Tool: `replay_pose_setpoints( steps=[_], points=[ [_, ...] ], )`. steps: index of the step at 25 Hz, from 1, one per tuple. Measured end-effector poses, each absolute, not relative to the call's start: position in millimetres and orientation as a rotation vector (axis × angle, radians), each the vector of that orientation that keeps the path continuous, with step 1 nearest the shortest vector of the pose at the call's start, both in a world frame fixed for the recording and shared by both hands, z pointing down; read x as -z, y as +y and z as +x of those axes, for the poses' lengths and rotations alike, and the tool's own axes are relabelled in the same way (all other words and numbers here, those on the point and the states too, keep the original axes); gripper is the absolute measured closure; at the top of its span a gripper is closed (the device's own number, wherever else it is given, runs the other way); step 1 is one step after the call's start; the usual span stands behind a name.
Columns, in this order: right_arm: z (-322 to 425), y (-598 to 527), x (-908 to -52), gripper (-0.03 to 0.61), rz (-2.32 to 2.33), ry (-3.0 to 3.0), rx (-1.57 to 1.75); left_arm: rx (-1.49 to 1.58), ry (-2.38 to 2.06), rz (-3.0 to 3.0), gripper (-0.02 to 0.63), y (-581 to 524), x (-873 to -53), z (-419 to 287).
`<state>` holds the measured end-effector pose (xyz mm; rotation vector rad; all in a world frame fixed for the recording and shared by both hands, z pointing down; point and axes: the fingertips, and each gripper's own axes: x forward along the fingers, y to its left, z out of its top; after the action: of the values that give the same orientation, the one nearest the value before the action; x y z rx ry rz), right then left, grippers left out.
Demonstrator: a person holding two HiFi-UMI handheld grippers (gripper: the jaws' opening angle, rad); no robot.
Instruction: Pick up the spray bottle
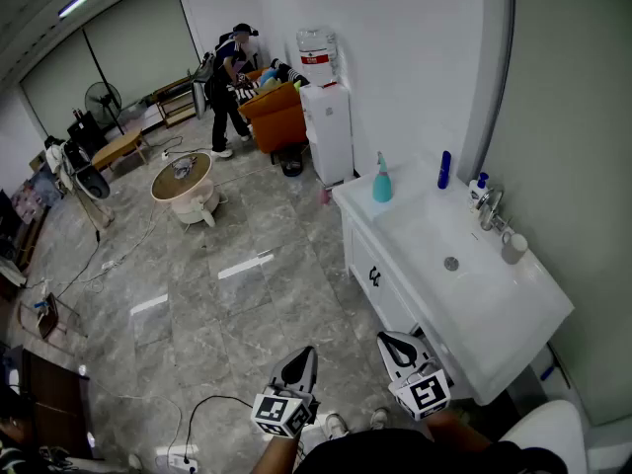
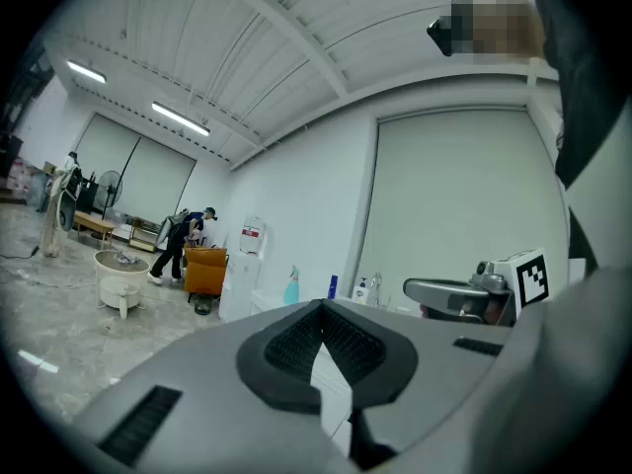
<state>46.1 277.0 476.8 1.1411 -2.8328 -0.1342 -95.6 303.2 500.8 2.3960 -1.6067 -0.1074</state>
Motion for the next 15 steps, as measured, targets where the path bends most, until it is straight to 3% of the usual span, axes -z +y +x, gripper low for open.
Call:
replay_pose_setpoints(
  steps=[15],
  points=[
    [42.7,284.6,-469.2,0.581,1.186,-2.901,0.156,0.088,-1.619,2.386,0.618,321.6,-505.0,-102.3]
  ],
)
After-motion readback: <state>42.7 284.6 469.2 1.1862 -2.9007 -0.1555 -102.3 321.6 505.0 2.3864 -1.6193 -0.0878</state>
